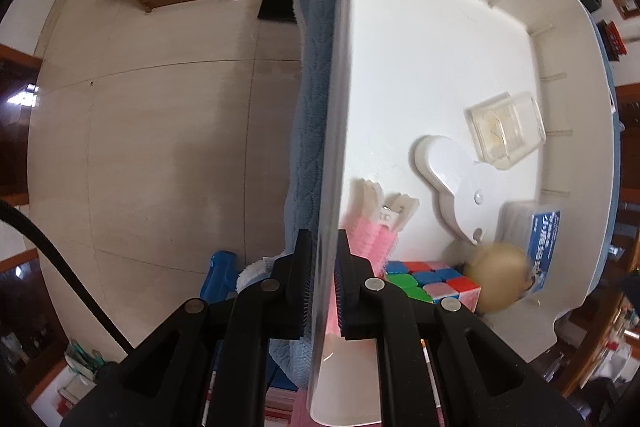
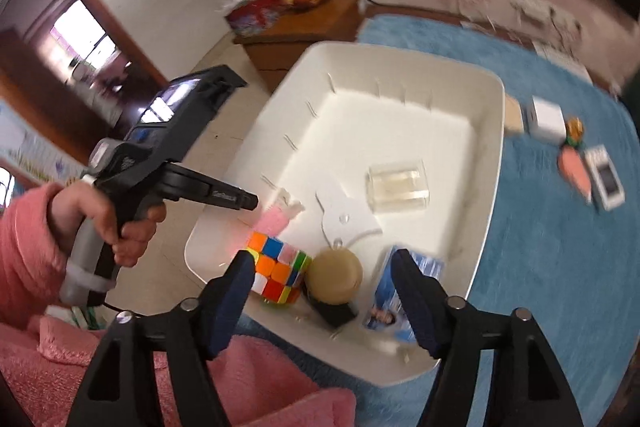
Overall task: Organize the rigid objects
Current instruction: 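Carry the gold compact into the white tray and release it, then move the right tool to the white handheld device and grasp it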
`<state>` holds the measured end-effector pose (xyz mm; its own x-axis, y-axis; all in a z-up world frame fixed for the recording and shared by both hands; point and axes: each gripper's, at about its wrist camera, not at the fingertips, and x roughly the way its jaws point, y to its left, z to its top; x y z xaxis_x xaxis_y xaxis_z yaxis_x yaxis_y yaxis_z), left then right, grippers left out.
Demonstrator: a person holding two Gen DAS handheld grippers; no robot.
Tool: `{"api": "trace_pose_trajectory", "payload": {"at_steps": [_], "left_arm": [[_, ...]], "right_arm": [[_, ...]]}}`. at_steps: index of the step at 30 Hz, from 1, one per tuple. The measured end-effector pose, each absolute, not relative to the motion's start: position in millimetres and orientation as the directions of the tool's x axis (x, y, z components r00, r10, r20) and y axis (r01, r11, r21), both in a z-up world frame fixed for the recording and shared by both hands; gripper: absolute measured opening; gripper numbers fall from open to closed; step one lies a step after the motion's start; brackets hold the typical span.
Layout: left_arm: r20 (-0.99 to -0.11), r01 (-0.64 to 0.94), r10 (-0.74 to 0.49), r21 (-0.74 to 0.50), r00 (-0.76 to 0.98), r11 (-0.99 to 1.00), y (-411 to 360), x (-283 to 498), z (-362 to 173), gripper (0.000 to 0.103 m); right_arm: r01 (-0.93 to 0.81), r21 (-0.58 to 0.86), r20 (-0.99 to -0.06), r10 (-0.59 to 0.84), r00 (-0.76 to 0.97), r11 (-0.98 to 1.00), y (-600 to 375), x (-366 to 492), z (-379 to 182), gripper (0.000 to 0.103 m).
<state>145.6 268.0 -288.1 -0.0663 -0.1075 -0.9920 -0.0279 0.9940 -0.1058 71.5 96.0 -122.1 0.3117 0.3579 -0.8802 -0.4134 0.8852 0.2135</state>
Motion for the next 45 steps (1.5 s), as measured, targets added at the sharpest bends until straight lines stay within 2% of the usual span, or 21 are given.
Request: {"api": "trace_pose_trajectory", "payload": {"at_steps": [8, 19, 33, 45], "left_arm": [[-0.990, -0.097, -0.108, -0.099, -0.088, 0.990, 280.9, 160.8, -294.6, 0.010], [-0.991, -0.048, -0.107, -0.104, -0.081, 0.993, 268.4, 159.4, -291.3, 0.010], [-0.995, -0.081, -0.065, -0.059, -0.072, 0.995, 258.2, 157.7, -287.3, 0.010], [-0.997, -0.146, -0.039, -0.029, -0.065, 0.989, 257.2, 160.1, -279.7, 0.010]], "right_arm": [[-0.474, 0.086, -0.857, 0.307, 0.414, 0.877, 67.5, 92.1, -109.8, 0.078], [-0.446, -0.123, -0.863, 0.126, 0.489, 0.886, -34.6, 155.6, -108.8, 0.081], [-0.317, -0.233, -0.889, -0.070, 0.452, 0.919, -138.3, 245.1, -168.7, 0.083], [-0.303, -0.224, -0.922, -0.100, 0.375, 0.926, -170.5, 281.7, -225.1, 0.083]]}}
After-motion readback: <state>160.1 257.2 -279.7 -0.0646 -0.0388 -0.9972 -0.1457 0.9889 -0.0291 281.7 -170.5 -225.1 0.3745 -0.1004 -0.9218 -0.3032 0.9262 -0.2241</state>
